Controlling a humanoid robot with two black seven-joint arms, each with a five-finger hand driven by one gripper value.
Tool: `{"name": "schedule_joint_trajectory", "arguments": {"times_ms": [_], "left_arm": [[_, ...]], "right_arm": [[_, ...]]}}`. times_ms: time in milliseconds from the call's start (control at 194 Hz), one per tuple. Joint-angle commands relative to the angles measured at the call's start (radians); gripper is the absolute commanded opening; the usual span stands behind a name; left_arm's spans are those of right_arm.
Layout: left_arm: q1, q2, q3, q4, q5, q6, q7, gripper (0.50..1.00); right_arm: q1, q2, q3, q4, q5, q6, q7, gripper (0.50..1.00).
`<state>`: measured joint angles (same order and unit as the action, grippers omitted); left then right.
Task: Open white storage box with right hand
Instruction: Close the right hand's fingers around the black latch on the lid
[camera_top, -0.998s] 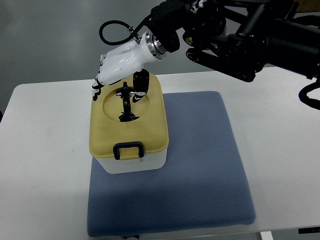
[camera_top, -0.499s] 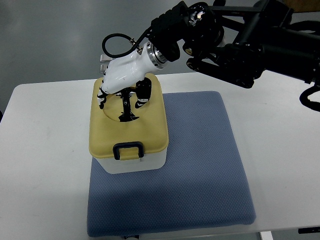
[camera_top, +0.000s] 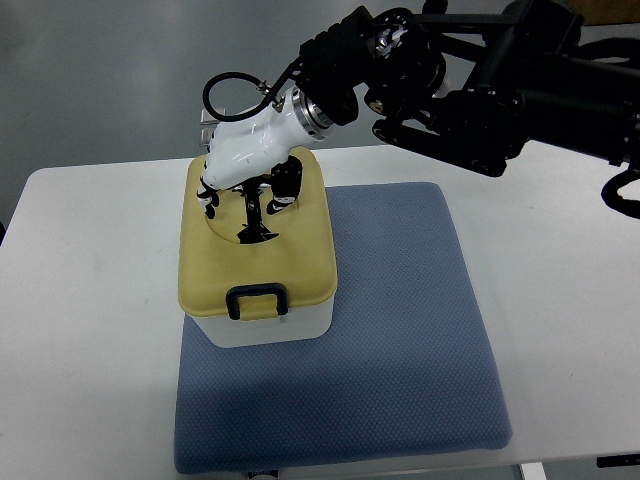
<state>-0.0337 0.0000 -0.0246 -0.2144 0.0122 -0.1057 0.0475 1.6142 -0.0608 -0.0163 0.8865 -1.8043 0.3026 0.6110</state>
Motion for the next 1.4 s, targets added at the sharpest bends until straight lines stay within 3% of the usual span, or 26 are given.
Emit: {"name": "schedule_joint_trajectory", "arguments": {"times_ms": [0, 149, 154, 237, 1013, 1090, 1147, 1394], "left_arm": [[0.000, 0.000, 0.000, 0.001, 0.000, 0.001, 0.000, 1.000], [0.000, 0.000, -0.001, 0.004, 0.000, 0.003, 0.000, 1.000], [0.000, 0.000, -0.001, 0.006, 0.000, 0.004, -0.001, 1.000], [0.000, 0.000, -0.001, 0.007, 0.000, 0.006, 0.000, 1.000], [0.000, 0.000, -0.001, 0.007, 0.000, 0.006, -0.005, 1.000], [0.000, 0.000, -0.001, 0.009, 0.000, 0.006, -0.005, 1.000], [0.000, 0.000, -0.003, 0.009, 0.000, 0.006, -0.005, 1.000], [0.000, 0.000, -0.003, 0.012, 0.000, 0.005, -0.005, 1.000]], "right_arm": [[0.003, 0.001, 0.001, 0.006, -0.012, -0.004, 0.000, 0.740], [0.004, 0.003, 0.001, 0.014, -0.012, -0.004, 0.000, 0.725], [0.004, 0.003, 0.001, 0.015, -0.012, -0.004, 0.000, 0.707], [0.004, 0.006, 0.001, 0.026, -0.012, -0.005, 0.000, 0.688], [0.009, 0.009, -0.001, 0.051, -0.043, -0.019, 0.000, 0.654], [0.009, 0.009, -0.002, 0.051, -0.043, -0.017, 0.000, 0.611], [0.009, 0.007, -0.010, 0.051, -0.043, -0.019, 0.000, 0.503], [0.009, 0.004, -0.016, 0.049, -0.043, -0.019, 0.000, 0.500]]}}
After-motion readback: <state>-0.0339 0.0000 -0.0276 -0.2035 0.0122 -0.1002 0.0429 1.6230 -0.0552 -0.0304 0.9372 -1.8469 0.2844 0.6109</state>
